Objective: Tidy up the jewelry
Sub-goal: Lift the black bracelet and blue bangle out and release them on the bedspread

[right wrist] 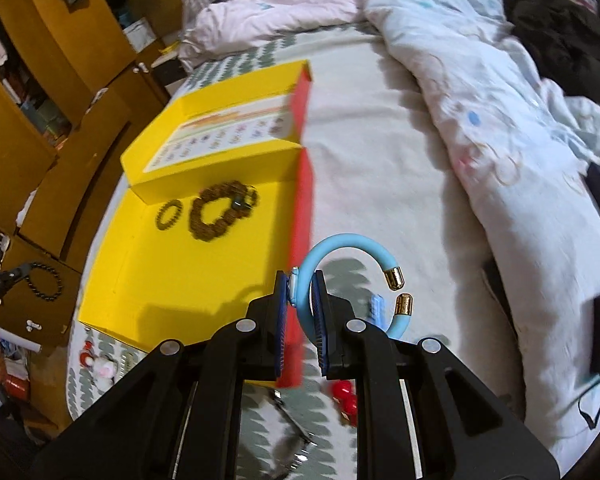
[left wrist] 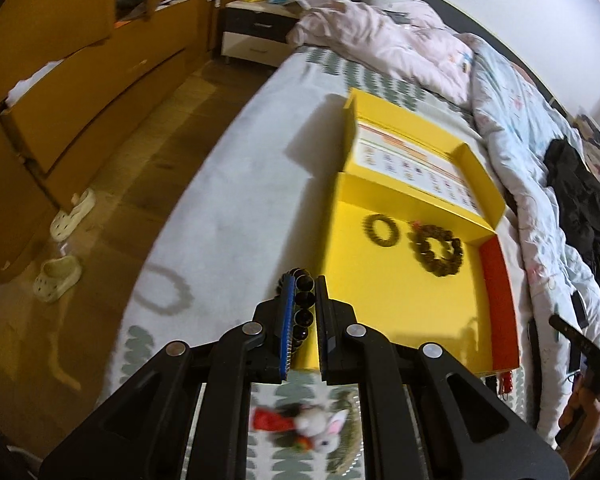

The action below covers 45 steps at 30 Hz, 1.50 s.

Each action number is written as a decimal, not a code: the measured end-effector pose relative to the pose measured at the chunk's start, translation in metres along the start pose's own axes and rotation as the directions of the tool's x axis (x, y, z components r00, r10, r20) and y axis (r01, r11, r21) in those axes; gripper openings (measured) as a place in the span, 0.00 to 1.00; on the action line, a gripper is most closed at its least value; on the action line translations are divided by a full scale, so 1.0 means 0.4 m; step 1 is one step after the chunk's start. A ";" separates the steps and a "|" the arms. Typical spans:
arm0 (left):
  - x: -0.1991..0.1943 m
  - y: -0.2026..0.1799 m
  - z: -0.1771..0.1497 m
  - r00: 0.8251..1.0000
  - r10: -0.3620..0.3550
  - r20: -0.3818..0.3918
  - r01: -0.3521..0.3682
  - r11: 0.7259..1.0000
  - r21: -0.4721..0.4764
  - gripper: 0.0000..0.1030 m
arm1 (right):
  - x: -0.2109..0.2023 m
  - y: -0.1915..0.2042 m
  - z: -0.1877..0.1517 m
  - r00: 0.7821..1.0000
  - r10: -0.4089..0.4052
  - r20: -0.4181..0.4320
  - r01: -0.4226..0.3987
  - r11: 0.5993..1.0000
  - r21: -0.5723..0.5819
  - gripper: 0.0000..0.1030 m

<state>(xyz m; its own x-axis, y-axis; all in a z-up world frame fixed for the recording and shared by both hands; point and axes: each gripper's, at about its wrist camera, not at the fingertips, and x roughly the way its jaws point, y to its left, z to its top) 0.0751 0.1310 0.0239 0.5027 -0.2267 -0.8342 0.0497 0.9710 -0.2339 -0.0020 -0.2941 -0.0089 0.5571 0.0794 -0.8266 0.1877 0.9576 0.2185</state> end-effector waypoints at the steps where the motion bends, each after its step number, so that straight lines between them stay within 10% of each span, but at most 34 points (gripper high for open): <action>1: 0.002 0.011 0.002 1.000 0.007 0.001 -0.007 1.000 -0.003 0.10 | 0.001 -0.011 -0.006 1.000 -0.003 -0.004 0.003 1.000 0.004 0.15; 37: 0.322 0.157 0.015 0.966 0.091 -0.241 -0.099 0.995 -0.023 0.11 | 0.294 -0.185 0.057 0.987 -0.092 -0.133 0.104 0.991 0.088 0.17; 40: 0.321 0.154 0.013 0.964 0.100 -0.248 -0.107 0.994 -0.014 0.37 | 0.293 -0.188 0.060 0.989 -0.084 -0.121 0.096 0.991 0.093 0.18; 41: 0.318 0.151 0.012 0.963 0.110 -0.245 -0.116 0.993 -0.010 0.59 | 0.292 -0.188 0.061 0.989 -0.084 -0.123 0.096 0.991 0.089 0.18; 45: 0.302 0.133 0.015 0.969 0.120 -0.218 -0.122 0.993 0.005 0.64 | 0.281 -0.188 0.066 0.990 -0.091 -0.110 0.101 0.991 0.086 0.19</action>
<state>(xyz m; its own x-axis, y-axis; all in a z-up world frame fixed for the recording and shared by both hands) 0.1437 0.1557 -0.0861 0.3043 -0.1200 -0.9450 -0.0078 0.9917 -0.1285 0.0678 -0.3643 -0.1043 0.4453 0.0217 -0.8951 0.3114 0.9335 0.1775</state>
